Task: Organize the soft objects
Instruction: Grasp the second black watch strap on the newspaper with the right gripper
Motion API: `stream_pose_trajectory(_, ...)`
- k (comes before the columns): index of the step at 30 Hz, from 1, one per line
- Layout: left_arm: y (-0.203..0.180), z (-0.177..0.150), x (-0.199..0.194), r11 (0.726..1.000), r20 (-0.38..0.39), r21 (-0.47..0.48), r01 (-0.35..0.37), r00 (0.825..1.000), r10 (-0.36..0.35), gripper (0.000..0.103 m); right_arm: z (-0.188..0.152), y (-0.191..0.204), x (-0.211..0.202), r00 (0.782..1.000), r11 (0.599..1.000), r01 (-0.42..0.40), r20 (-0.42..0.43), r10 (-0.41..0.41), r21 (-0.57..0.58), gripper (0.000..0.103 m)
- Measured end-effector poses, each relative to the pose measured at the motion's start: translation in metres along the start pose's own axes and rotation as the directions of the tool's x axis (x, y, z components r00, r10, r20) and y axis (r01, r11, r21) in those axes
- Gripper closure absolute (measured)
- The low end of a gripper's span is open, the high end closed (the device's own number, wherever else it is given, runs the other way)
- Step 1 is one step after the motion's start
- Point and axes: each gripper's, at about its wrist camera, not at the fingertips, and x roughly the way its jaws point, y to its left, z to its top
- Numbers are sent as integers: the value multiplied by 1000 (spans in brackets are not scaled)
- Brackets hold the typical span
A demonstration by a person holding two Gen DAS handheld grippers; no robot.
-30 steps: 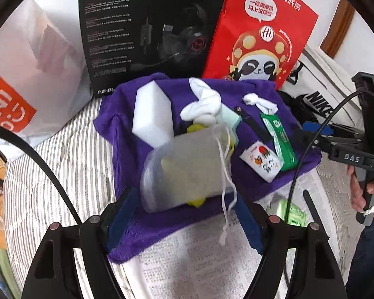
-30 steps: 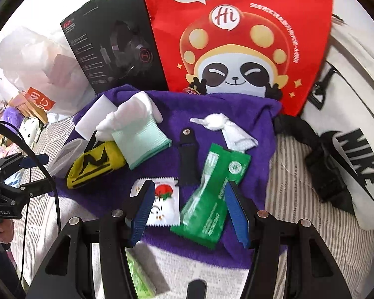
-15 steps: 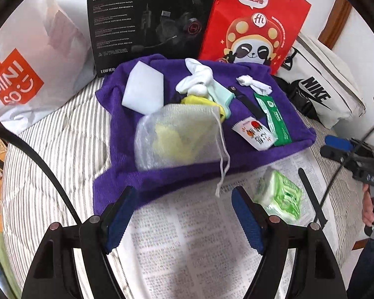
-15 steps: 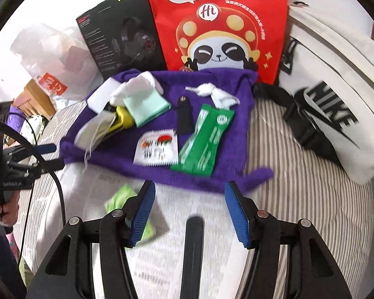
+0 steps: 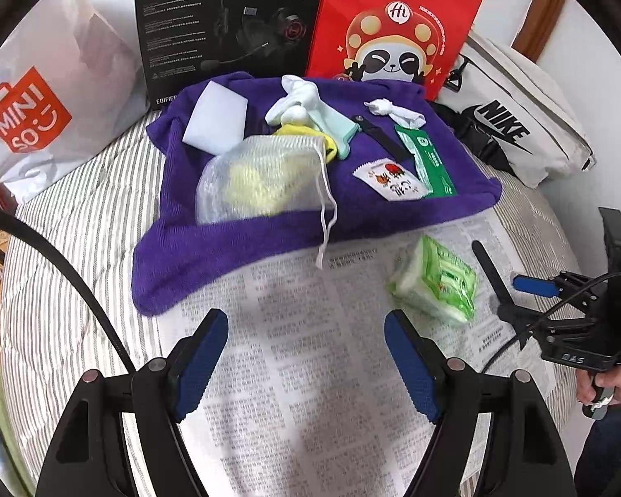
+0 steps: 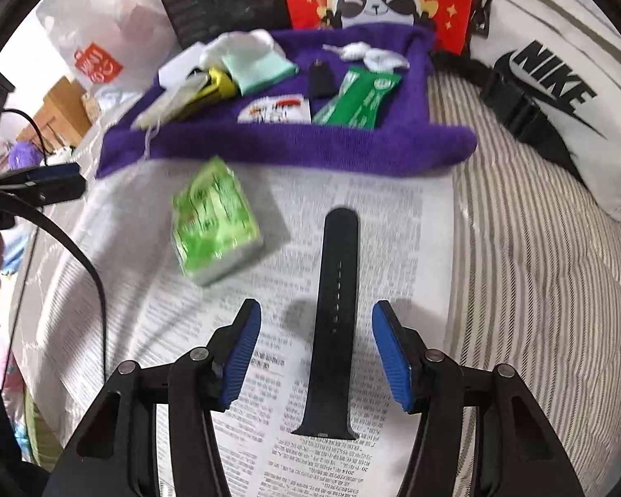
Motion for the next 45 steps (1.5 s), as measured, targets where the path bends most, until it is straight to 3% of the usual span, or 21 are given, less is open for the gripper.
stream_pose_trajectory(4,0,-8,-4,1000,-1,-11,-2,1000,2,26,-7,8,6,998,997,64,23,-63,-40,55)
stream_pose_trajectory(5,-1,-8,-4,1000,-1,-14,-4,1000,4,26,-7,9,7,996,995,88,38,-86,-49,61)
stream_pose_trajectory(7,-2,-10,-5,1000,-1,-16,-6,1000,6,26,-6,8,7,993,995,97,65,-95,-27,83)
stream_pose_trajectory(13,-10,-15,-8,1000,7,-9,9,1000,-9,26,-6,4,4,998,999,43,36,-44,7,82)
stream_pose_trajectory(17,-14,-17,-9,1000,10,3,23,1000,-23,26,-4,7,5,998,998,55,29,-55,22,77)
stream_pose_trajectory(21,-14,-18,-9,999,13,1,35,999,-35,26,-4,12,7,995,996,88,56,-87,-7,81)
stream_pose_trajectory(26,-18,-17,-9,997,26,7,81,996,-81,26,-5,-4,2,998,998,6,58,-9,57,83)
stream_pose_trajectory(29,-27,-15,-7,994,29,45,95,995,-97,26,-8,-8,-4,998,998,15,53,-18,63,83)
stream_pose_trajectory(35,-64,-10,3,967,32,163,196,979,-204,20,-15,-24,-24,997,995,35,69,-42,90,83)
stream_pose_trajectory(41,-94,-2,22,950,30,267,162,984,-177,19,-24,-42,-38,995,992,58,74,-67,116,83)
stream_pose_trajectory(45,-106,3,37,936,-6,301,181,982,-188,19,-30,-49,-46,993,989,71,80,-82,131,83)
